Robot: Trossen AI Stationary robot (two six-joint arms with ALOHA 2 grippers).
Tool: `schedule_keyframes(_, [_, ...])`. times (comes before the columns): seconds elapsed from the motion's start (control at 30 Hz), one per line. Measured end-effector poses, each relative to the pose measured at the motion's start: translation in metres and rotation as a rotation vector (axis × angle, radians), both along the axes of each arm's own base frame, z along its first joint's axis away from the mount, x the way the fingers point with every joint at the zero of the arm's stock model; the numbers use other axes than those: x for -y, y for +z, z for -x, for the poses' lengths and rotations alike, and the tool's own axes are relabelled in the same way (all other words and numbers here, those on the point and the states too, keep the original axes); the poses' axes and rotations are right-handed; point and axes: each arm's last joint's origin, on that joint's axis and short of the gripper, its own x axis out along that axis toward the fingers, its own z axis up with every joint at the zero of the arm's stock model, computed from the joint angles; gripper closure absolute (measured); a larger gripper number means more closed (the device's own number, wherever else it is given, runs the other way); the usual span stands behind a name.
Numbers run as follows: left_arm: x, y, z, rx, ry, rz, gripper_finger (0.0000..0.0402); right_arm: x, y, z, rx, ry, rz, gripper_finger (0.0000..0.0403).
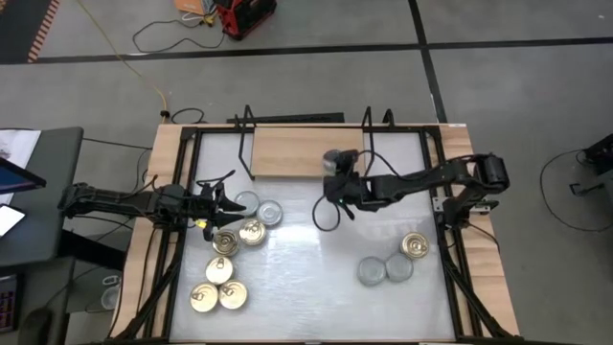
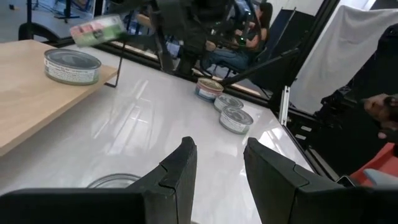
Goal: Stack canned seafood by type on shelf
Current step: Stack the green tuna can on top of the green tuna can on the shelf
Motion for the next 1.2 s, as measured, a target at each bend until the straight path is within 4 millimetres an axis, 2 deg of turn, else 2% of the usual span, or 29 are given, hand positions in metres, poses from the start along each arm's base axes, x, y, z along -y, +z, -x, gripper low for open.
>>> schedule_keyframes(0.1, [0.000, 0.000, 0.000, 0.001, 0.000, -0.009, 0.0276, 0.010, -0.001, 0.000, 0.030, -0.023, -0.040, 0.0191])
schedule_keyframes(0.2, [0.000, 0.000, 0.000, 0.001, 0.004, -0.017, 0.0276, 0.021, -0.001, 0.001, 0.042, -0.042, -0.065, 0.0185])
schedule_keyframes(0.33, [0.000, 0.000, 0.000, 0.001, 0.008, -0.012, 0.0276, 0.031, -0.001, 0.001, 0.078, -0.044, -0.110, 0.0194])
schedule_keyframes(0.53, [0.000, 0.000, 0.000, 0.000, 0.008, -0.010, 0.0276, 0.031, 0.000, 0.000, 0.099, -0.040, -0.125, 0.0211])
schedule_keyframes(0.63, [0.000, 0.000, 0.000, 0.001, 0.008, -0.009, 0.0276, 0.031, -0.001, -0.002, 0.128, -0.003, -0.191, 0.0211])
schedule_keyframes(0.87, [0.000, 0.000, 0.000, 0.000, 0.008, -0.007, 0.0276, 0.039, -0.003, -0.001, 0.172, 0.011, -0.308, 0.0162])
schedule_keyframes(1.0, [0.000, 0.000, 0.000, 0.000, 0.008, -0.007, 0.0276, 0.039, -0.004, 0.000, 0.173, 0.002, -0.320, 0.0134])
schedule_keyframes(1.2, [0.000, 0.000, 0.000, 0.000, 0.007, -0.007, 0.0276, 0.043, -0.003, 0.000, 0.177, -0.001, -0.319, 0.0124])
